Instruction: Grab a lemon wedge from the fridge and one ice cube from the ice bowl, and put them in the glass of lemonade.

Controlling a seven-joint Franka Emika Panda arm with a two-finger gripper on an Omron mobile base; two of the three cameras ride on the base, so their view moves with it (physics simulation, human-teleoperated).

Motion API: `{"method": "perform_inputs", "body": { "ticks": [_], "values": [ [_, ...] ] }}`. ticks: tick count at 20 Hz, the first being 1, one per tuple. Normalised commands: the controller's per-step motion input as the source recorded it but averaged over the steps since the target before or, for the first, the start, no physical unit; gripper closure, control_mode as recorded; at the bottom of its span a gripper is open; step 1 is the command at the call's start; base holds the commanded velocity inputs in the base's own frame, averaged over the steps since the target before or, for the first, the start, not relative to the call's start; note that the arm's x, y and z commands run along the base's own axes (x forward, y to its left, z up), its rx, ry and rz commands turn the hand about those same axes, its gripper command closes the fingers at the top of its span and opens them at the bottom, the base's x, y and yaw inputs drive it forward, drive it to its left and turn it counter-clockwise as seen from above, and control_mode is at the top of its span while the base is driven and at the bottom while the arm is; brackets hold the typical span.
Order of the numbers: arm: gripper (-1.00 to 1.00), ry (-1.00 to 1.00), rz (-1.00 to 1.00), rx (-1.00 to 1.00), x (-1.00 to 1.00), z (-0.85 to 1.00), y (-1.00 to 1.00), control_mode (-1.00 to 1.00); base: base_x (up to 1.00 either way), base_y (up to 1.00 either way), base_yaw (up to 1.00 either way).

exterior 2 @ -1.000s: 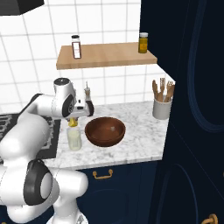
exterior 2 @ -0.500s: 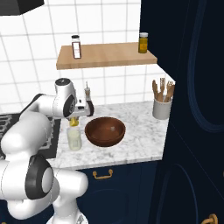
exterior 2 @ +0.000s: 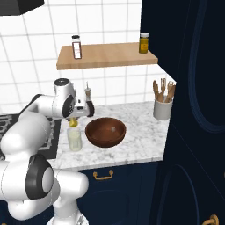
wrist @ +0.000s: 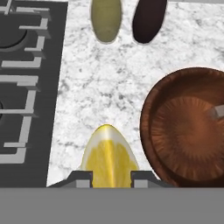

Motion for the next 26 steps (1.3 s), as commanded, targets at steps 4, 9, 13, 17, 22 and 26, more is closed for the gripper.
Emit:
{"method": "perform_inputs", "body": {
  "ticks": [4,9,13,17,22,26],
  "values": [
    [1.0,0.0,0.0,0.0,0.0,0.0,0.05,-1.0,0.0,0.0,0.0],
    [-1.0,0.0,0.0,0.0,0.0,0.0,0.0,-1.0,0.0,0.0,0.0],
    [-1.0,0.0,0.0,0.0,0.0,0.0,0.0,-1.0,0.0,0.0,0.0],
    [-1.0,0.0,0.0,0.0,0.0,0.0,0.0,-1.0,0.0,0.0,0.0],
    [-1.0,0.0,0.0,0.0,0.0,0.0,0.0,-1.0,0.0,0.0,0.0],
    [-1.0,-0.04,0.0,0.01,-0.2,0.03,0.0,-1.0,0.0,0.0,0.0]
  ]
}}
